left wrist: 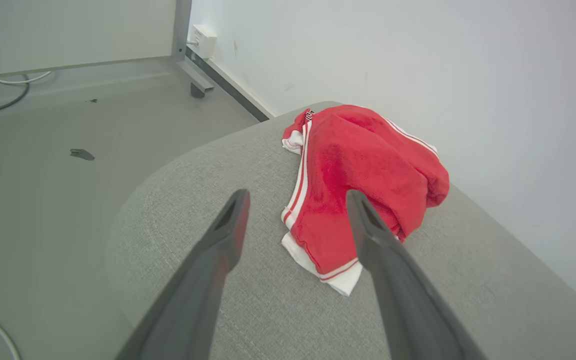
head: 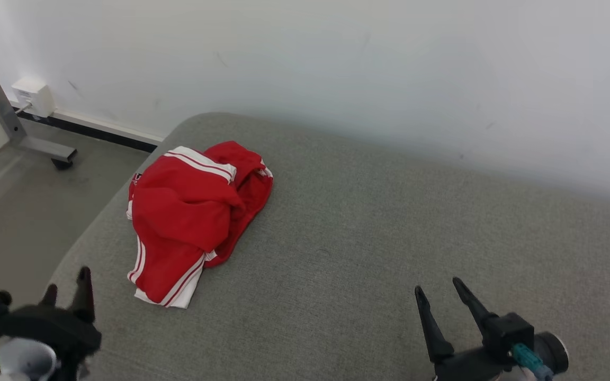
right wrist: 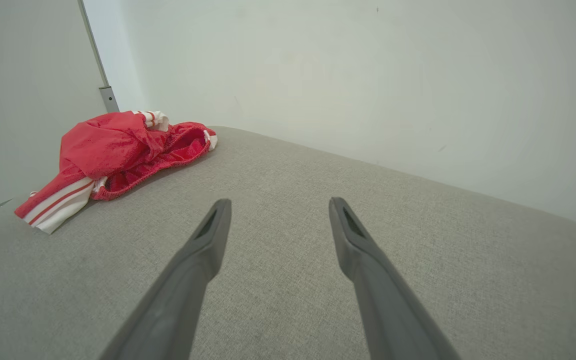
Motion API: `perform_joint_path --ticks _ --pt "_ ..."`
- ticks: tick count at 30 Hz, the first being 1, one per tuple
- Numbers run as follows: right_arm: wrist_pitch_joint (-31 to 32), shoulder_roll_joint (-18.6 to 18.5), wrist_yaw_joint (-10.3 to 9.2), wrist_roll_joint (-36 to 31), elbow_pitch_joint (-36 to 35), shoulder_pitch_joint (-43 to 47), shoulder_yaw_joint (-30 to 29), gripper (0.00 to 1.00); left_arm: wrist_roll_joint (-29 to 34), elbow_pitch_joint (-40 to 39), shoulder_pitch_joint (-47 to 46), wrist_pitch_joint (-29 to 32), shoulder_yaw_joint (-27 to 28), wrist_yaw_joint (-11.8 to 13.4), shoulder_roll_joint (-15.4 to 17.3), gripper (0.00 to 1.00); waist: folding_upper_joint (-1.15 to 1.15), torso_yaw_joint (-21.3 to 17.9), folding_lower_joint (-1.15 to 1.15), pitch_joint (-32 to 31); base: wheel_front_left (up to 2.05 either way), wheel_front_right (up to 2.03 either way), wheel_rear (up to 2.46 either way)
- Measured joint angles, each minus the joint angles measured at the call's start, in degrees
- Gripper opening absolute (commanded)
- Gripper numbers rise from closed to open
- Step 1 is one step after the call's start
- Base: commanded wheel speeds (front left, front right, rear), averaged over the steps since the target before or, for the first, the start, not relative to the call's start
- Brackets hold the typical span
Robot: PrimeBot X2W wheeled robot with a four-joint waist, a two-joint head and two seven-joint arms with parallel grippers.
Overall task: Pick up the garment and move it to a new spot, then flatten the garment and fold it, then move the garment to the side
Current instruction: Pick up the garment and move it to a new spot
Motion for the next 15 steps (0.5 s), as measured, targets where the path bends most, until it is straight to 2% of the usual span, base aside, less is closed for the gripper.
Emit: perform_joint_path --ticks 5,9,15 --pt "2.0 0.0 0.00 -2.4 -5.0 -4.9 1.8 1.00 -9.8 4.6 -13.3 9.0 6.0 1.8 1.9 1.00 0.00 -1.5 0.01 4.2 0.00 0.00 0.00" --pt "2.5 0.0 0.00 -2.6 -6.9 -7.6 4.2 1.00 -18.5 6.2 -20.6 17.6 11.8 5.2 4.0 1.00 0.00 -3.5 0.02 8.7 0.00 0.00 0.00" --pt "2.2 0.0 0.00 -3.0 -8.1 -10.8 5.9 1.00 -21.7 2.9 -25.7 27.6 14.5 11.4 8.5 1.00 0.00 -8.2 0.02 16.4 0.00 0.00 0.00"
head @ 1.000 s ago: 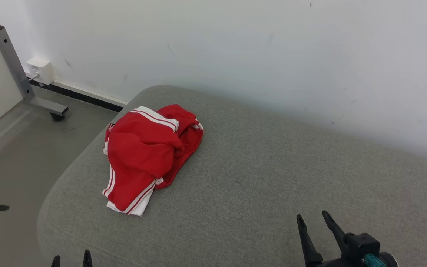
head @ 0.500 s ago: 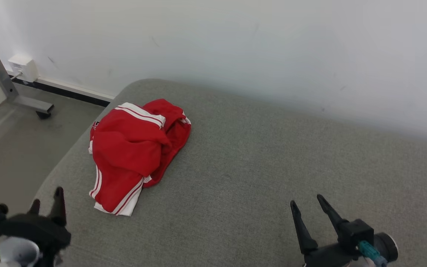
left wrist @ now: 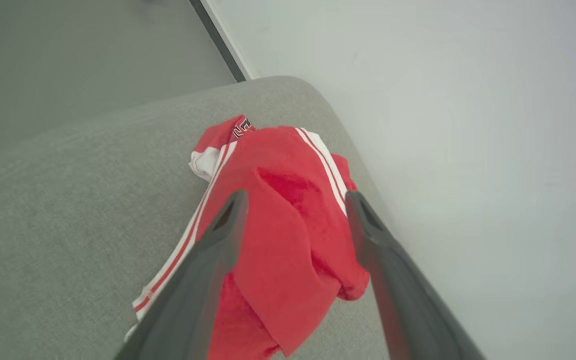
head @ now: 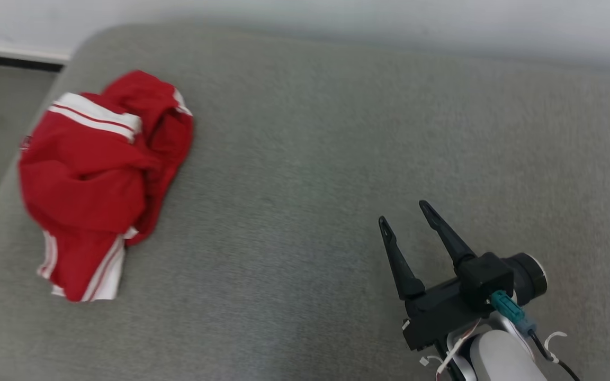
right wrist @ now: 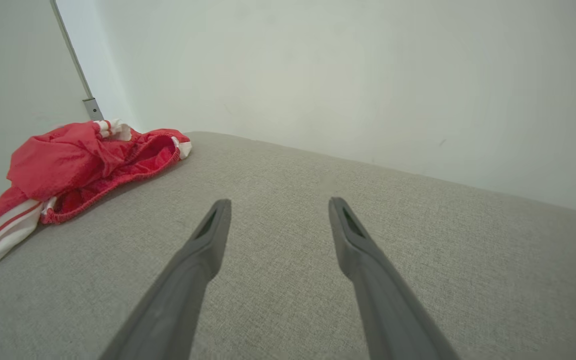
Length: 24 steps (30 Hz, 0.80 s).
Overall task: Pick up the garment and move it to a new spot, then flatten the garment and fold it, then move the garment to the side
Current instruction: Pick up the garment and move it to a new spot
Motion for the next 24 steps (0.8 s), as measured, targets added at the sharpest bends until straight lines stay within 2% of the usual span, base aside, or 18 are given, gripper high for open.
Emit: perform_joint_path --ticks 2,7,13,17,18,19,24 --pt "-0.2 0.0 0.00 -0.2 -0.2 -0.8 0.3 1.00 -0.1 -1.3 -0.4 2.8 -0.3 1.8 0.7 1.00 0.01 -1.5 0.01 2.6 0.00 0.00 0.00" --pt "-0.9 0.0 0.00 -0.2 -0.1 -2.5 0.6 1.00 1.1 -4.3 -0.7 5.7 -0.7 5.4 2.9 1.00 0.00 -5.0 0.01 8.5 0.00 0.00 0.00" --pt "-1.6 0.0 0.00 0.5 1.1 -3.8 1.0 1.00 6.1 -4.6 1.2 6.5 -4.1 7.6 5.1 1.00 0.00 -8.9 0.00 13.3 0.00 0.00 0.00" --pt "-2.1 0.0 0.00 1.0 1.6 -4.5 1.3 1.00 8.0 -3.9 1.8 5.3 -5.1 7.7 6.0 1.00 0.00 -11.2 0.00 14.9 0.00 0.00 0.00" --pt "-2.2 0.0 0.01 1.1 1.7 -4.5 1.3 1.00 8.5 -3.6 2.0 4.9 -5.4 7.5 6.4 0.28 0.00 -11.6 0.00 15.1 0.00 0.00 0.00" --pt "-2.3 0.0 0.01 1.2 1.9 -4.5 1.3 1.00 8.6 -3.2 2.1 4.7 -5.6 7.2 6.7 0.00 0.00 -12.0 -0.01 15.2 0.00 0.00 0.00" --pt "-2.9 0.0 0.00 2.4 3.7 -4.4 1.6 1.00 8.5 -1.7 2.4 3.6 -6.0 4.1 8.0 0.00 0.00 -12.5 -0.01 13.9 0.00 0.00 0.00"
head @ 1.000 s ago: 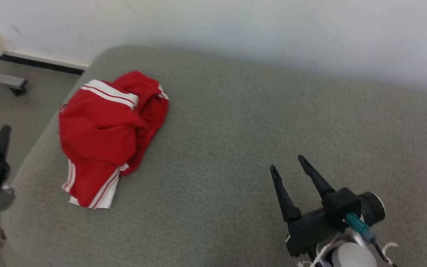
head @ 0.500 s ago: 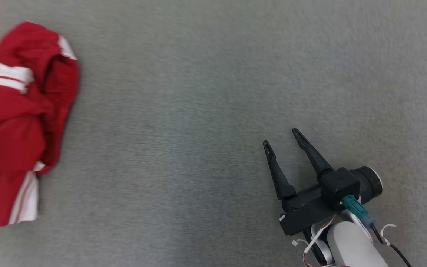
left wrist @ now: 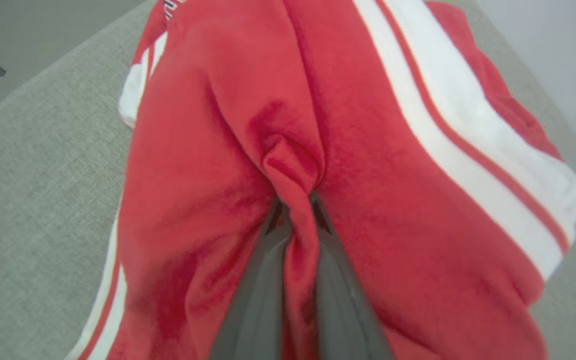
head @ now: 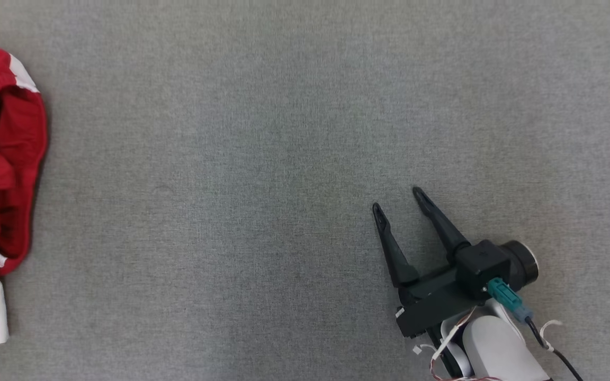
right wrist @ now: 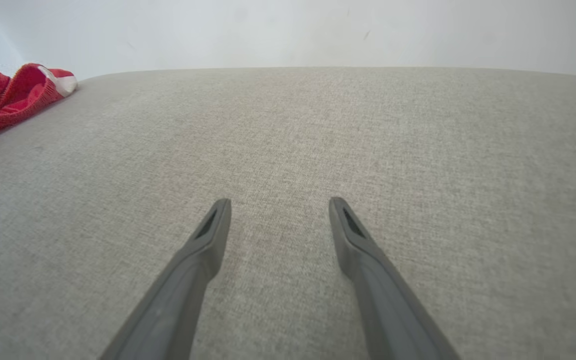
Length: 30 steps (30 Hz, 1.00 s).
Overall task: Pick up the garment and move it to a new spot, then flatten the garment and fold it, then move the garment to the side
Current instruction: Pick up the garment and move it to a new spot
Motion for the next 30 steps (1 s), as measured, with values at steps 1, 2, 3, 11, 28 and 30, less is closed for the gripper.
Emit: perform_joint_path --ticks 1,2,3,11,28,30 --pt "-0.2 0.0 0.00 0.2 0.4 0.1 0.1 1.00 0.0 0.3 0.1 -0.5 0.0 -0.5 0.3 0.00 0.00 0.0 0.00 -0.5 0.00 0.00 0.00" --pt "-0.3 0.0 0.00 0.6 0.9 0.3 0.3 1.00 0.0 0.5 0.1 -1.0 -0.1 -1.0 0.7 0.00 0.00 0.0 0.00 -1.0 0.00 0.00 0.00" --pt "-0.4 0.0 0.00 0.9 1.4 0.5 0.4 1.00 0.1 0.7 0.2 -1.3 -0.2 -1.5 1.0 0.00 0.00 0.0 0.00 -1.7 0.00 0.00 0.00" --pt "-1.7 0.0 0.00 5.5 5.0 4.9 1.5 1.00 1.5 -1.0 -1.0 -2.1 -2.9 -6.3 4.9 0.00 -0.01 1.1 -0.01 -10.3 0.00 0.00 0.00" --pt "-2.2 0.0 0.00 7.5 5.6 14.5 -2.4 1.00 -1.2 -15.2 -10.4 0.0 -14.2 -9.4 -5.8 0.00 -0.02 -0.9 -0.03 -27.0 0.00 0.00 0.00" --pt "-2.1 0.0 0.00 7.1 5.1 14.9 -2.8 1.00 -1.9 -16.1 -10.7 -0.2 -15.3 -9.5 -8.1 0.00 -0.02 -2.4 -0.02 -27.9 0.00 0.00 0.00"
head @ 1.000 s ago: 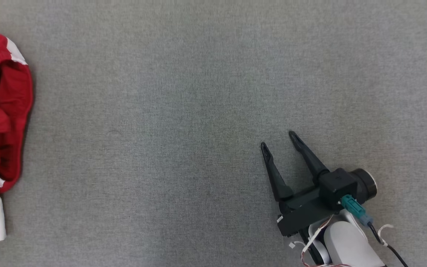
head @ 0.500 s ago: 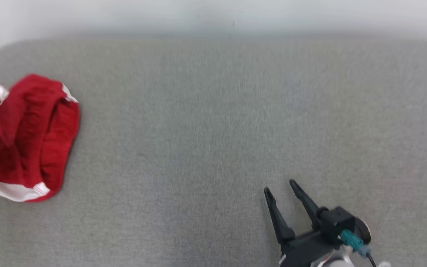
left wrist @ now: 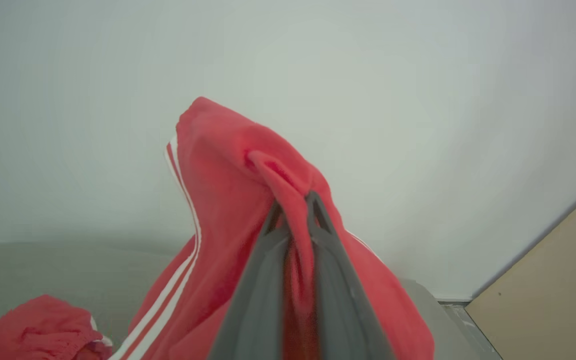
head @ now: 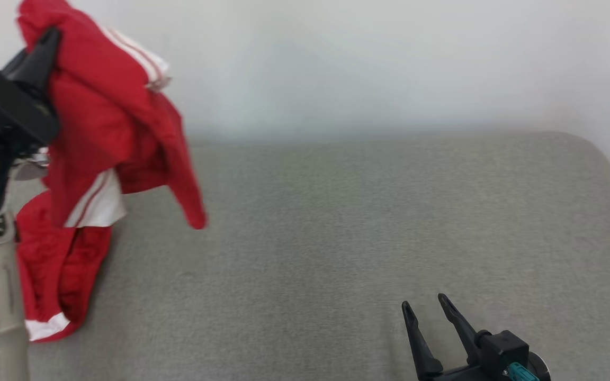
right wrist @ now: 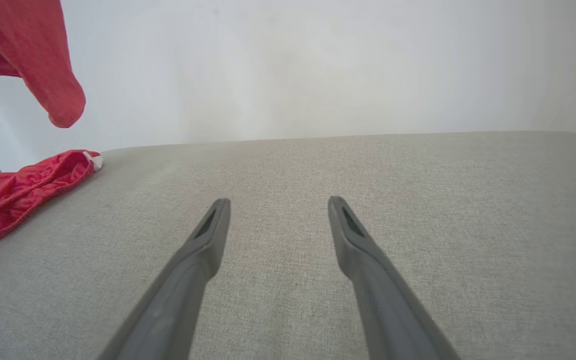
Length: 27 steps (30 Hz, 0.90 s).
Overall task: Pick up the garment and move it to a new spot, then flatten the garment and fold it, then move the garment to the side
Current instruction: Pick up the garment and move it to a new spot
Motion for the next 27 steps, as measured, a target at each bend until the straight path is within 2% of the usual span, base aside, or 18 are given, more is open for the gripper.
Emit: perform_joint_path --ticks 12,19,27 --pt "1.4 0.0 0.00 -0.5 -3.0 0.7 -0.2 1.00 -1.2 -1.4 1.2 -5.0 -8.4 -3.0 -9.4 0.00 0.00 -10.7 0.01 -0.2 0.00 0.00 0.00" --pt "2.1 0.0 0.00 -0.5 -4.4 -0.6 1.6 1.00 0.6 5.2 7.0 -11.2 -13.0 -4.9 -11.2 0.00 0.01 -15.6 0.02 2.6 0.00 0.00 0.00" --pt "2.0 0.0 0.00 -0.6 -5.5 -1.6 1.5 1.00 4.9 16.6 10.3 -14.6 -18.8 -5.5 -11.6 0.00 0.01 -18.7 0.03 6.8 0.00 0.00 0.00"
